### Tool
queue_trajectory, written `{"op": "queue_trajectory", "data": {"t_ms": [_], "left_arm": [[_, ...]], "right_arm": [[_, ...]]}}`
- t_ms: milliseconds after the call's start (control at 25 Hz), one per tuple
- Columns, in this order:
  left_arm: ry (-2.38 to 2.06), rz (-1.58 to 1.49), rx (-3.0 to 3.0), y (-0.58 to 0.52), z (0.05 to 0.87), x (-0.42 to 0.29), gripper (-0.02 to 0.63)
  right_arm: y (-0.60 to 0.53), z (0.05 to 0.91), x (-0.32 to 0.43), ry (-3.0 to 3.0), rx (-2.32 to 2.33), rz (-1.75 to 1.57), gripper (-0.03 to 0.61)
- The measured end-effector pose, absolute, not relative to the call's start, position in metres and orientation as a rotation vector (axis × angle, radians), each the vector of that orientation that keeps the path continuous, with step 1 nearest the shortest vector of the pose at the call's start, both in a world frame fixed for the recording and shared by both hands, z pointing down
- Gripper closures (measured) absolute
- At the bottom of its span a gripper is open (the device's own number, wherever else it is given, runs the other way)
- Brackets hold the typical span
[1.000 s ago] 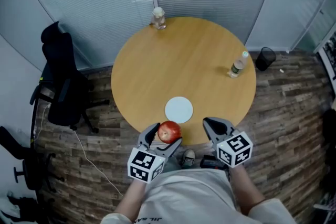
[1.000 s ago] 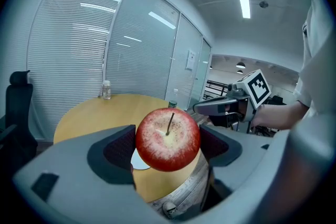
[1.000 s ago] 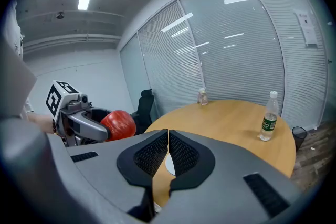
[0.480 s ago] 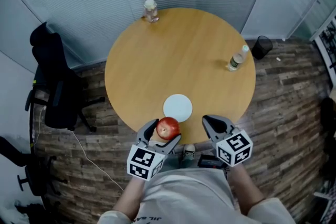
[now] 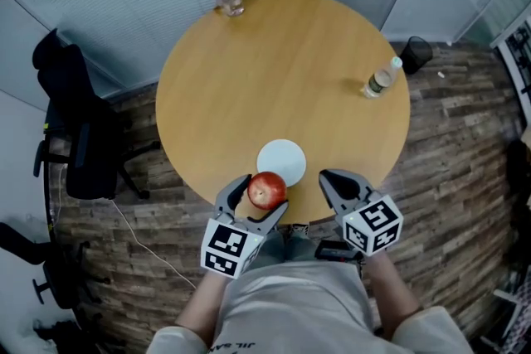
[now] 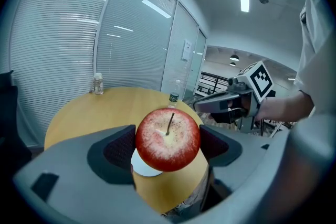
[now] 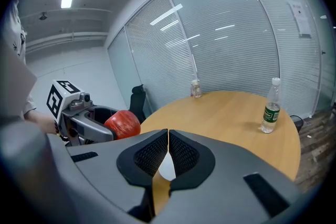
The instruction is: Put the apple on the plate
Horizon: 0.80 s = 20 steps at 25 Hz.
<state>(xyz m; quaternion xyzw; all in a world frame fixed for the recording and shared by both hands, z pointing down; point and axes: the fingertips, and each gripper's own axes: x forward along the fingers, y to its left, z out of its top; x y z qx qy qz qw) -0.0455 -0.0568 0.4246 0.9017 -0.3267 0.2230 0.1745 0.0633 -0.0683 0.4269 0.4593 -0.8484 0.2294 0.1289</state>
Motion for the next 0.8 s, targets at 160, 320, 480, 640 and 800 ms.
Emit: {"op": "queue_trajectory", "data": {"t_ms": [160, 320, 480, 640, 800], "left_arm": [[-0.916, 0.655, 2.559, -0.066, 0.432, -0.046, 0.233], [-0.908, 0.662, 2.548, -0.075, 0.441, -0.045, 0.233], [-0.901, 0.671, 2.542, -0.083, 0.452, -0.046, 0.233], [-0.890, 0.681, 2.530, -0.088, 0.464, -0.045, 0.233], [-0.877, 0.705, 2.529, -0.090, 0.482, -0.040, 0.233]], "right_arm": [[-0.076, 0.436, 0.057, -2.457, 1.322, 0.679, 0.548], [-0.079, 0.447, 0.053, -2.441, 1.307, 0.702, 0.548], [-0.079, 0.460, 0.051, -2.418, 1.302, 0.723, 0.548], [-0.081, 0.469, 0.055, -2.396, 1.330, 0.743, 0.548], [-0.083, 0.480, 0.054, -2.389, 1.329, 0.769, 0.548]]}}
